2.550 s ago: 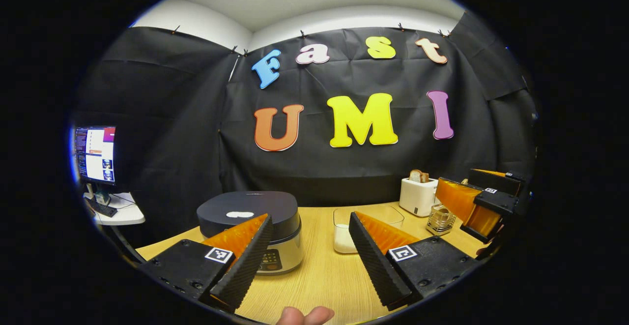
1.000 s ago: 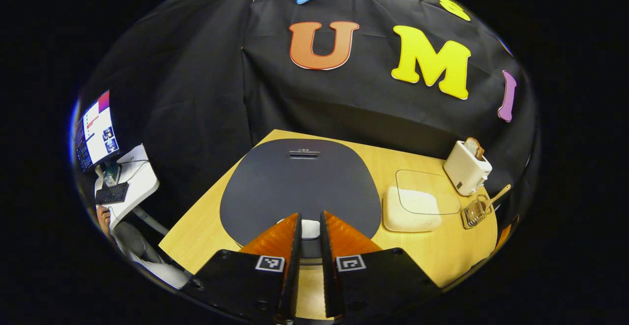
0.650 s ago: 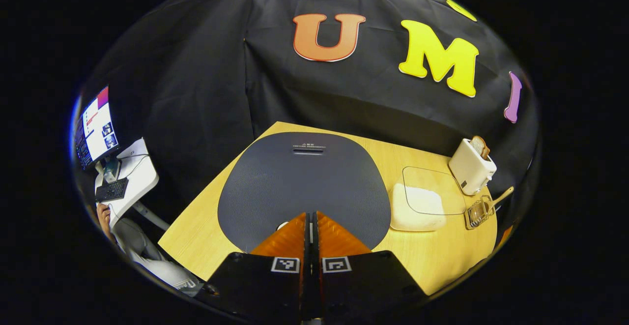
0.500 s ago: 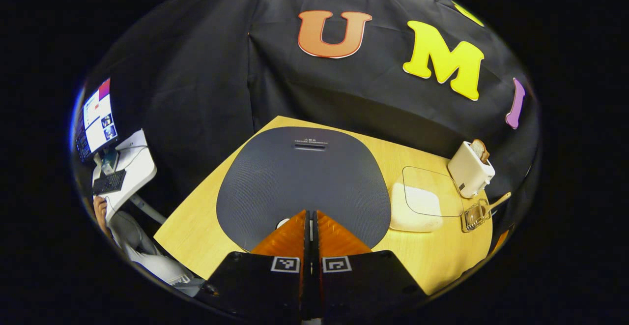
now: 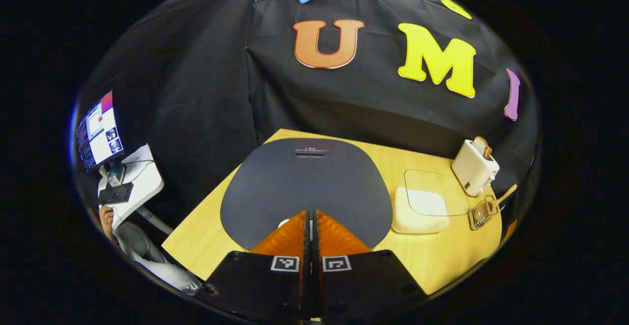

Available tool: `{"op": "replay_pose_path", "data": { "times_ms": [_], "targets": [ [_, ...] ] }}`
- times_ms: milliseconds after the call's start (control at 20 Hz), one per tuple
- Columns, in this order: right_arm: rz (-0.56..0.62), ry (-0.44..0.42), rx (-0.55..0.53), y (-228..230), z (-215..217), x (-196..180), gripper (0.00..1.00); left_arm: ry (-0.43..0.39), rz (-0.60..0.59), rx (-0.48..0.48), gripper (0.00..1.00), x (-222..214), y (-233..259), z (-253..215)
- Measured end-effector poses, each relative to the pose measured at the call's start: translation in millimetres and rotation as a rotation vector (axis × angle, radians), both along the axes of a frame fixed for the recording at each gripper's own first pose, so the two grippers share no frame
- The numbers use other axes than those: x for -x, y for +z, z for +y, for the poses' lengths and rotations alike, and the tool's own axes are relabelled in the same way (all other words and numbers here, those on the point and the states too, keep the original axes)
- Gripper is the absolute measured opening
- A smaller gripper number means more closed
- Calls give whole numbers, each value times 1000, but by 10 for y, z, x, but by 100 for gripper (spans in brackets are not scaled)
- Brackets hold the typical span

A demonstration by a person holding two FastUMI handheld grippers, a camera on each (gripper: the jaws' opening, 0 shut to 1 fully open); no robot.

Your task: Close the left gripper, press the button to open the rice cooker; take a wooden spoon from the chopstick holder with the right hand, scoop a spoonful of rice and pour it into the rice cooker, then put the wooden spoon back into the chopstick holder.

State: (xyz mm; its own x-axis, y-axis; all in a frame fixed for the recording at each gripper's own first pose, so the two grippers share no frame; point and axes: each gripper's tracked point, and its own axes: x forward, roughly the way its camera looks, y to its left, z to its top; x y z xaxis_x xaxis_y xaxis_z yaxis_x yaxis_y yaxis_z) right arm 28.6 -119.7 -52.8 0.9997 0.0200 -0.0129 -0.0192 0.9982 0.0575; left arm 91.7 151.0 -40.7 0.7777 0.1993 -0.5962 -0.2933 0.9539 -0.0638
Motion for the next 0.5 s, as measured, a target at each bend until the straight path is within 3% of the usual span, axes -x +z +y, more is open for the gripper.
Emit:
{"op": "replay_pose_path", "data": {
  "times_ms": [100,150,200,300,350,500],
  "targets": [
    [-8,-16,-2,40,-64,30,95,-15,-96,-15,10,-92,273,-44],
    [-8,-25,-4,54,-96,33,95,-22,-145,-40,35,-118,436,-63],
    [-6,-32,-7,59,-125,37,93,-39,-213,-71,47,-169,640,-94],
    [-6,-44,-18,90,-160,40,92,-56,-287,-96,82,-192,858,-153],
    [-1,-50,-18,99,-169,41,95,-50,-316,-117,100,-169,959,-148],
    [3,-72,-6,118,-239,37,95,-70,-362,-135,100,-143,1076,-227]
  ]
}}
